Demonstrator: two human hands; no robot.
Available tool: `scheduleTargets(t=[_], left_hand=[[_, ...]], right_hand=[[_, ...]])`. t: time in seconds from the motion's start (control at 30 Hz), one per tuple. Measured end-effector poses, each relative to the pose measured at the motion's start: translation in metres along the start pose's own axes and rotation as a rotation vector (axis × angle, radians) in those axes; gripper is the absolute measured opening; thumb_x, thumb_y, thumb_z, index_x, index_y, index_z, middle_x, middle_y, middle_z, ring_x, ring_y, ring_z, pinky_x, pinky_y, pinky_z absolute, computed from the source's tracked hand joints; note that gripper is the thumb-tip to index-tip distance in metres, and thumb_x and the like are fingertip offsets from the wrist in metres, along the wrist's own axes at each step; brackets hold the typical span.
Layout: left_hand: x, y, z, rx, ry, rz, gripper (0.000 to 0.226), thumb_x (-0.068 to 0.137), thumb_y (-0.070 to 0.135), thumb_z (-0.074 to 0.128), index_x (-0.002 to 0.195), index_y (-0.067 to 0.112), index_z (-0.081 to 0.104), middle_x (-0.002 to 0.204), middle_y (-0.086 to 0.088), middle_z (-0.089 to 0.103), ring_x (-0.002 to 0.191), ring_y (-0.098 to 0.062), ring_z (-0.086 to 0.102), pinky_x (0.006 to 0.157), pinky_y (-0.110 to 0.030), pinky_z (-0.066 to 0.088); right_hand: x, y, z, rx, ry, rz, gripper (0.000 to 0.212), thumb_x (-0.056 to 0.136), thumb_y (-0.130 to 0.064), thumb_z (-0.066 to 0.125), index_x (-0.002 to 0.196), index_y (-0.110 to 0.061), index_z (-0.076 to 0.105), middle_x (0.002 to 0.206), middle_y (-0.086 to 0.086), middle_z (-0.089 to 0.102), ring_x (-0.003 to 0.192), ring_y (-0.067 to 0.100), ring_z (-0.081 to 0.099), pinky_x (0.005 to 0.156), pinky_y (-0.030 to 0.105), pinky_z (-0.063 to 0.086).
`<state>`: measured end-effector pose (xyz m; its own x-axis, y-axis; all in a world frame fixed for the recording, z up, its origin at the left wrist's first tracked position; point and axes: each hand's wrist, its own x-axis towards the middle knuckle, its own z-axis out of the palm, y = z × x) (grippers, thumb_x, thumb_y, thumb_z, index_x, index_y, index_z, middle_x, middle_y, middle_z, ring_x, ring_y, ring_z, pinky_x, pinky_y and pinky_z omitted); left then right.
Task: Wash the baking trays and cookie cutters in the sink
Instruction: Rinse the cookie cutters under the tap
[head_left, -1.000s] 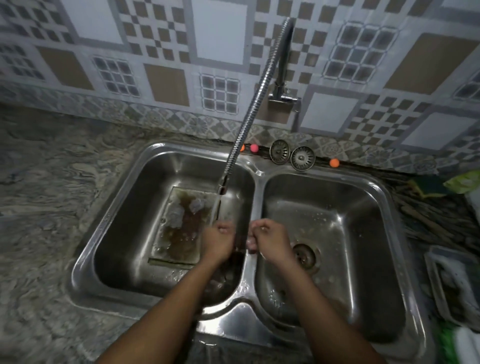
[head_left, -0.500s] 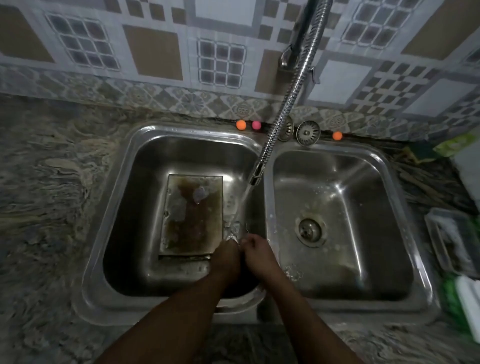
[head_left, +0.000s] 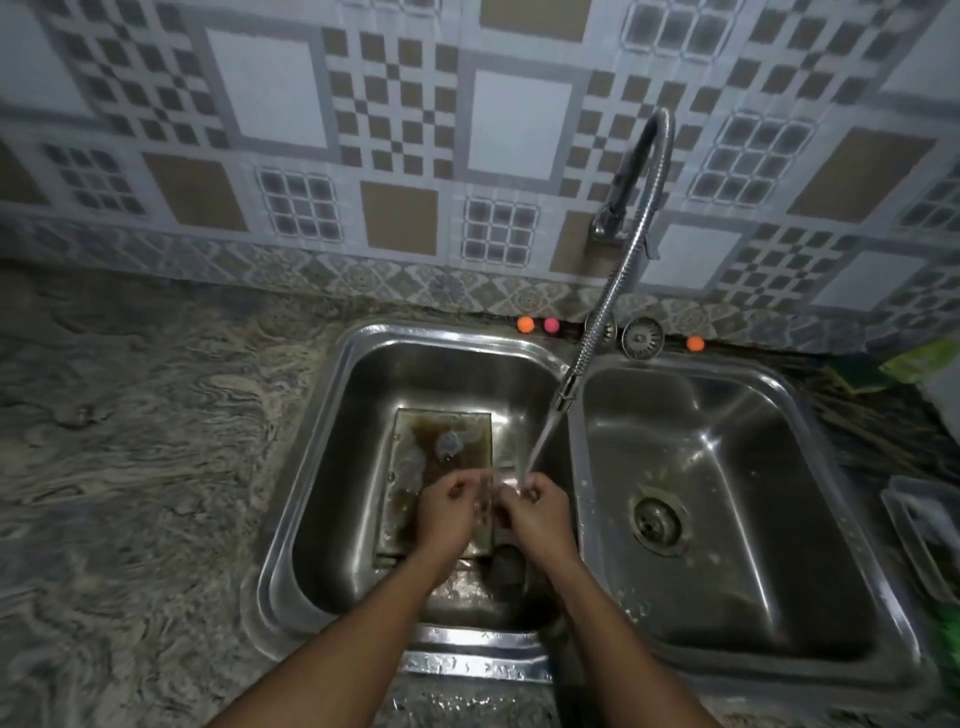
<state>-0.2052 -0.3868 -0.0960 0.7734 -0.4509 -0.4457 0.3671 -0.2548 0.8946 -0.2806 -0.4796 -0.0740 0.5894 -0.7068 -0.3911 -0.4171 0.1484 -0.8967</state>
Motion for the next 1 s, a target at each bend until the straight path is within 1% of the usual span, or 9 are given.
scheduleTargets(t=[0.07, 0.13, 0.27, 0.4, 0.53, 0.6, 0.7, 0.83, 1.0], left_hand=[[-0.008, 0.022, 0.002, -0.227, -0.107, -0.132, 0.025, 0.1, 0.017, 0.049, 0.103, 0.01, 0.073, 0.088, -0.011, 0.073, 0.063, -0.017, 0.063, 0.048, -0.024, 0.049], [-0.013, 0.042, 0.007, -0.271, -0.17, -0.125, 0.026, 0.1, 0.024, 0.052, 0.104, 0.009, 0.072, 0.082, -0.01, 0.07, 0.06, -0.015, 0.059, 0.047, -0.022, 0.043], [-0.012, 0.07, 0.017, -0.193, -0.152, -0.061, 0.02, 0.094, 0.029, 0.062, 0.096, 0.012, 0.072, 0.078, -0.01, 0.07, 0.066, -0.022, 0.06, 0.048, -0.026, 0.038], [-0.016, 0.09, 0.025, -0.164, -0.198, -0.027, 0.015, 0.089, 0.02, 0.07, 0.087, 0.006, 0.071, 0.075, -0.009, 0.067, 0.069, -0.019, 0.061, 0.061, -0.028, 0.048], [-0.015, 0.086, 0.021, -0.096, -0.23, -0.074, 0.014, 0.092, 0.014, 0.061, 0.088, 0.01, 0.074, 0.07, -0.007, 0.066, 0.055, -0.015, 0.055, 0.054, -0.028, 0.041], [-0.013, 0.087, 0.02, -0.084, -0.199, -0.089, 0.018, 0.09, 0.022, 0.061, 0.087, 0.009, 0.073, 0.065, -0.007, 0.064, 0.05, -0.016, 0.05, 0.052, -0.027, 0.035], [-0.012, 0.096, 0.023, -0.086, -0.2, -0.115, 0.036, 0.089, 0.042, 0.067, 0.094, 0.006, 0.071, 0.069, -0.008, 0.066, 0.054, -0.018, 0.052, 0.049, -0.025, 0.034], [-0.015, 0.099, 0.024, -0.088, -0.247, -0.159, 0.016, 0.096, 0.023, 0.058, 0.086, 0.015, 0.067, 0.059, 0.004, 0.066, 0.049, -0.008, 0.054, 0.048, -0.02, 0.039], [-0.004, 0.09, 0.013, -0.268, -0.202, -0.104, 0.016, 0.098, 0.012, 0.047, 0.094, 0.003, 0.06, 0.081, -0.015, 0.066, 0.053, -0.013, 0.06, 0.041, -0.021, 0.042]], right_hand=[[-0.005, -0.001, 0.003, 0.05, -0.003, -0.048, 0.026, 0.093, -0.025, 0.063, 0.069, -0.015, 0.065, 0.064, 0.007, 0.065, 0.061, 0.019, 0.059, 0.065, 0.037, 0.049], [-0.008, -0.009, 0.003, 0.051, -0.072, -0.091, 0.023, 0.097, -0.028, 0.056, 0.082, -0.017, 0.069, 0.076, 0.007, 0.071, 0.071, 0.024, 0.066, 0.07, 0.041, 0.053], [-0.013, -0.029, 0.0, 0.079, -0.148, -0.185, 0.018, 0.097, -0.007, 0.054, 0.104, -0.012, 0.069, 0.089, 0.008, 0.074, 0.08, 0.018, 0.068, 0.07, 0.032, 0.054], [-0.014, -0.031, -0.012, -0.031, -0.067, -0.206, 0.035, 0.099, -0.021, 0.052, 0.075, -0.002, 0.068, 0.065, 0.007, 0.066, 0.06, 0.013, 0.058, 0.057, 0.029, 0.044], [-0.012, -0.032, -0.013, -0.067, -0.014, -0.184, 0.03, 0.101, -0.018, 0.049, 0.082, -0.011, 0.071, 0.075, 0.002, 0.074, 0.069, 0.015, 0.068, 0.062, 0.025, 0.05], [-0.012, -0.033, -0.014, -0.1, 0.029, -0.253, 0.033, 0.099, -0.019, 0.054, 0.069, -0.016, 0.068, 0.062, -0.003, 0.068, 0.057, 0.003, 0.06, 0.056, 0.021, 0.044], [-0.006, -0.032, -0.018, -0.22, 0.122, -0.39, 0.043, 0.099, -0.031, 0.054, 0.057, -0.021, 0.059, 0.054, -0.003, 0.058, 0.051, 0.004, 0.051, 0.052, 0.026, 0.037], [-0.002, -0.026, -0.011, -0.238, 0.191, -0.474, 0.016, 0.091, -0.011, 0.059, 0.089, -0.026, 0.064, 0.082, -0.007, 0.065, 0.076, 0.003, 0.061, 0.067, 0.02, 0.048], [0.003, -0.028, -0.011, -0.092, 0.244, -0.449, 0.009, 0.084, -0.01, 0.071, 0.086, -0.018, 0.071, 0.089, -0.003, 0.064, 0.081, 0.005, 0.062, 0.07, 0.012, 0.047]])
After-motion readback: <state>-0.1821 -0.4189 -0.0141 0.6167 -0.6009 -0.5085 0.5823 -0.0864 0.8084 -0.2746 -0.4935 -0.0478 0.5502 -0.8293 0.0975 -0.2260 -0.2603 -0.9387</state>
